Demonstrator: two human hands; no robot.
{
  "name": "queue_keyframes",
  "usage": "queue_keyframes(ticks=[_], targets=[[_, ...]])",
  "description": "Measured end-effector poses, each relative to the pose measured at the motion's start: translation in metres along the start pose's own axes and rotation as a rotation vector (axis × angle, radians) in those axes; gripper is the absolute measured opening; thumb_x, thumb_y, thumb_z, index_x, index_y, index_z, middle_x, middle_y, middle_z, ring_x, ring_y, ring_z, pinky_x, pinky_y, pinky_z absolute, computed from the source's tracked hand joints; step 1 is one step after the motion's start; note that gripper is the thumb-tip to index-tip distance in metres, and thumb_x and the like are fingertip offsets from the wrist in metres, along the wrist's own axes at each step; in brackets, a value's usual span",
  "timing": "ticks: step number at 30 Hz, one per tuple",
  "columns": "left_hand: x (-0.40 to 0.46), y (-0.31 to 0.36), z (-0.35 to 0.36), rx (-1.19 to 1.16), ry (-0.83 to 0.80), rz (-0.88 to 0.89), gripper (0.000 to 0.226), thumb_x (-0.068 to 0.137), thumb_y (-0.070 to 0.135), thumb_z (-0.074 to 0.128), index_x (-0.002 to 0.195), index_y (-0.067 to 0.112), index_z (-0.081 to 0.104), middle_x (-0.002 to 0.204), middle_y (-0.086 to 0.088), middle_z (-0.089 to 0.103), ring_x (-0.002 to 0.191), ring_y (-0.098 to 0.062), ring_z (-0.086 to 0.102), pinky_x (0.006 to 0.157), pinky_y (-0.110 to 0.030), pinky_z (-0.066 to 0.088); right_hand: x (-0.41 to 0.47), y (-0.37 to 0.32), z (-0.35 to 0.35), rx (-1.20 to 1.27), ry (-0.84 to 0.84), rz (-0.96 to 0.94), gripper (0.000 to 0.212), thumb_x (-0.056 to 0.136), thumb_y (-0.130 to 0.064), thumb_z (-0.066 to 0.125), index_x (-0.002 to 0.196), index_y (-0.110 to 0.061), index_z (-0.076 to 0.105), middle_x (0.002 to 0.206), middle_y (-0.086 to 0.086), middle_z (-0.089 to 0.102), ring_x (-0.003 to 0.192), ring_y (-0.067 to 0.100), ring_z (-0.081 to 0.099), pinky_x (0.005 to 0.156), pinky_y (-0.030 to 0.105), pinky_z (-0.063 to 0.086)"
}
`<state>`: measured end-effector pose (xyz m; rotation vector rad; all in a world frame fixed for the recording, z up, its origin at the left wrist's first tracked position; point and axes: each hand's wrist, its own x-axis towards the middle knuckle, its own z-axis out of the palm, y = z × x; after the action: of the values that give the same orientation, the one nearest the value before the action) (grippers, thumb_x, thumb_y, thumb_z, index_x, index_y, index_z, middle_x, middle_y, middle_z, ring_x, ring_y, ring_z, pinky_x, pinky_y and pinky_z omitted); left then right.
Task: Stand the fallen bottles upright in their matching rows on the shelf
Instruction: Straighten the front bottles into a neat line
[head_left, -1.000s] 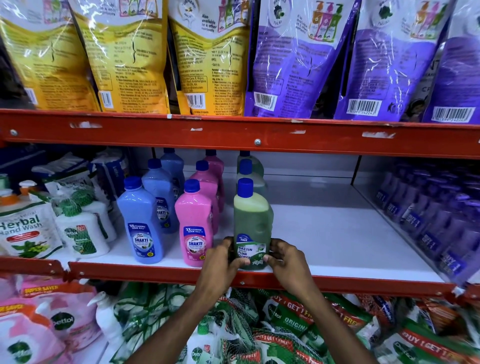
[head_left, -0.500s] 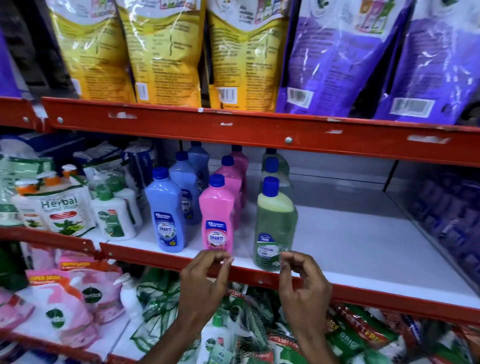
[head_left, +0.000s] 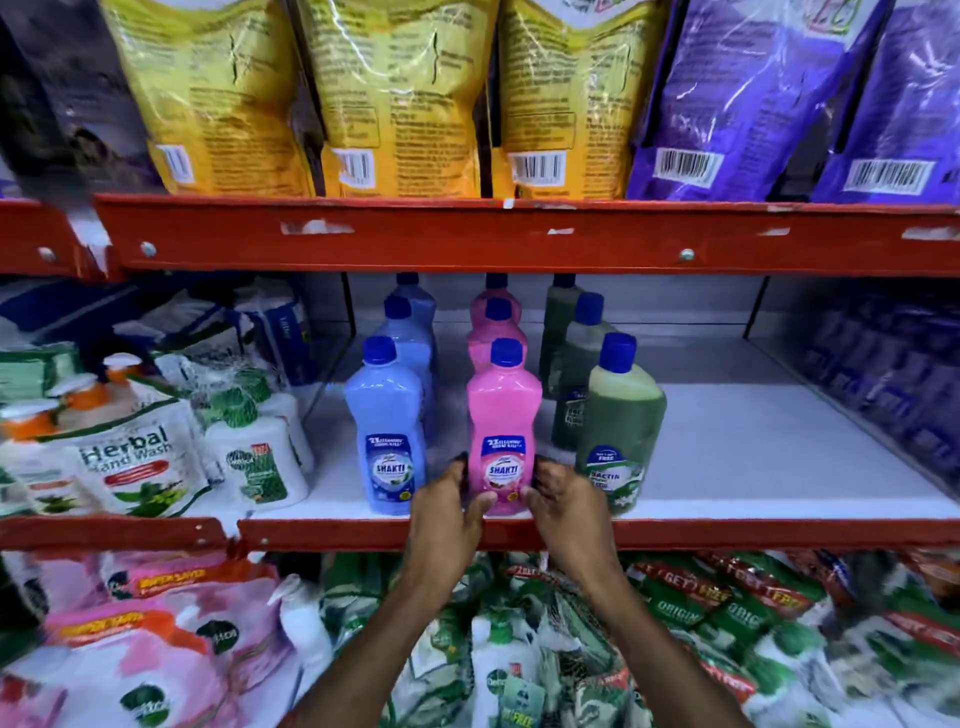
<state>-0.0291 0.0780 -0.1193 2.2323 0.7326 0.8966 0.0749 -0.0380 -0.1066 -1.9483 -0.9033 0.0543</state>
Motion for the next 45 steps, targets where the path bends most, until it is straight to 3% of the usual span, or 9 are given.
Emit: queue_keyframes(ticks=[4, 13, 17, 19, 22, 25, 28, 37, 45], targets=[[0.004, -0.003, -0.001, -0.014, -0.018, -0.017, 0.028, 0.081, 0.022, 0.073, 0.108, 0.018, 0.067, 0.099, -0.001, 0.079, 0.089, -0.018, 0.074, 0.077, -0.027, 0.056, -0.001, -0.002, 0.0, 0.038, 0.009, 0.044, 0.028, 0.086, -0.01, 0.067, 0.112, -0.02, 0.072, 0.102, -0.009, 0.077, 0.088, -0.004, 0.07, 0.074, -0.003, 0.046], [-0.007, -0.002, -0.006, -0.065, -0.005, 0.009, 0.033, 0.085, 0.024, 0.07, 0.117, 0.021, 0.063, 0.109, 0.006, 0.076, 0.095, -0.008, 0.072, 0.087, -0.031, 0.06, -0.011, -0.003, -0.004, 0.198, 0.035, 0.062, 0.04, 0.086, -0.011, 0.07, 0.125, -0.015, 0.064, 0.114, -0.011, 0.07, 0.095, -0.003, 0.067, 0.093, 0.027, 0.056], [-0.047, -0.003, -0.033, -0.158, 0.244, 0.03, 0.025, 0.085, 0.02, 0.073, 0.11, 0.021, 0.072, 0.106, 0.014, 0.073, 0.094, 0.008, 0.068, 0.086, -0.012, 0.054, -0.047, -0.01, 0.009, 0.231, 0.328, -0.073, 0.032, 0.086, -0.011, 0.069, 0.116, -0.021, 0.069, 0.11, -0.01, 0.072, 0.096, 0.001, 0.069, 0.084, 0.02, 0.057], [-0.06, -0.009, -0.051, -0.144, 0.434, 0.054, 0.014, 0.083, 0.014, 0.075, 0.094, 0.02, 0.071, 0.092, 0.009, 0.072, 0.088, 0.005, 0.065, 0.079, -0.013, 0.051, -0.057, -0.024, 0.027, 0.2, 0.28, -0.222, 0.026, 0.085, -0.006, 0.069, 0.108, -0.018, 0.074, 0.105, -0.008, 0.074, 0.094, 0.002, 0.069, 0.085, 0.017, 0.054], [-0.047, -0.032, -0.071, -0.144, 0.533, -0.024, 0.03, 0.082, 0.015, 0.074, 0.109, 0.016, 0.062, 0.107, 0.003, 0.067, 0.098, -0.006, 0.062, 0.086, -0.017, 0.048, -0.047, -0.047, 0.062, 0.193, 0.079, -0.234, 0.035, 0.086, -0.009, 0.064, 0.12, -0.017, 0.067, 0.114, -0.009, 0.071, 0.101, 0.003, 0.067, 0.094, 0.018, 0.05], [-0.017, -0.055, -0.08, -0.094, 0.285, -0.117, 0.064, 0.081, 0.023, 0.077, 0.135, 0.008, 0.047, 0.134, -0.006, 0.06, 0.117, -0.018, 0.06, 0.099, -0.027, 0.05, -0.021, -0.058, 0.088, 0.169, -0.007, -0.148, 0.042, 0.086, -0.012, 0.058, 0.128, -0.015, 0.058, 0.116, -0.01, 0.068, 0.101, 0.007, 0.067, 0.093, 0.026, 0.053], [0.003, -0.064, -0.081, -0.001, 0.058, -0.108, 0.055, 0.081, 0.023, 0.075, 0.129, 0.008, 0.052, 0.122, -0.008, 0.069, 0.109, -0.024, 0.067, 0.081, -0.021, 0.047, -0.002, -0.059, 0.099, 0.075, -0.048, -0.092, 0.034, 0.082, -0.011, 0.055, 0.114, -0.016, 0.064, 0.104, 0.003, 0.076, 0.092, 0.019, 0.072, 0.078, 0.03, 0.056], [0.012, -0.07, -0.082, -0.086, 0.037, -0.094, 0.04, 0.079, 0.021, 0.076, 0.114, 0.012, 0.062, 0.106, -0.002, 0.076, 0.094, -0.017, 0.071, 0.082, -0.033, 0.057, 0.009, -0.053, 0.103, 0.02, -0.053, -0.057, 0.032, 0.077, -0.01, 0.058, 0.106, -0.018, 0.069, 0.1, 0.0, 0.078, 0.09, 0.015, 0.074, 0.081, 0.04, 0.06], [0.004, -0.068, -0.088, -0.133, 0.03, -0.058, 0.044, 0.082, 0.027, 0.073, 0.122, 0.014, 0.059, 0.113, 0.0, 0.075, 0.1, -0.014, 0.07, 0.082, -0.026, 0.055, -0.004, -0.066, 0.093, 0.046, -0.052, -0.06, 0.025, 0.083, -0.008, 0.06, 0.106, -0.017, 0.068, 0.097, -0.003, 0.077, 0.083, 0.007, 0.07, 0.076, 0.029, 0.058]])
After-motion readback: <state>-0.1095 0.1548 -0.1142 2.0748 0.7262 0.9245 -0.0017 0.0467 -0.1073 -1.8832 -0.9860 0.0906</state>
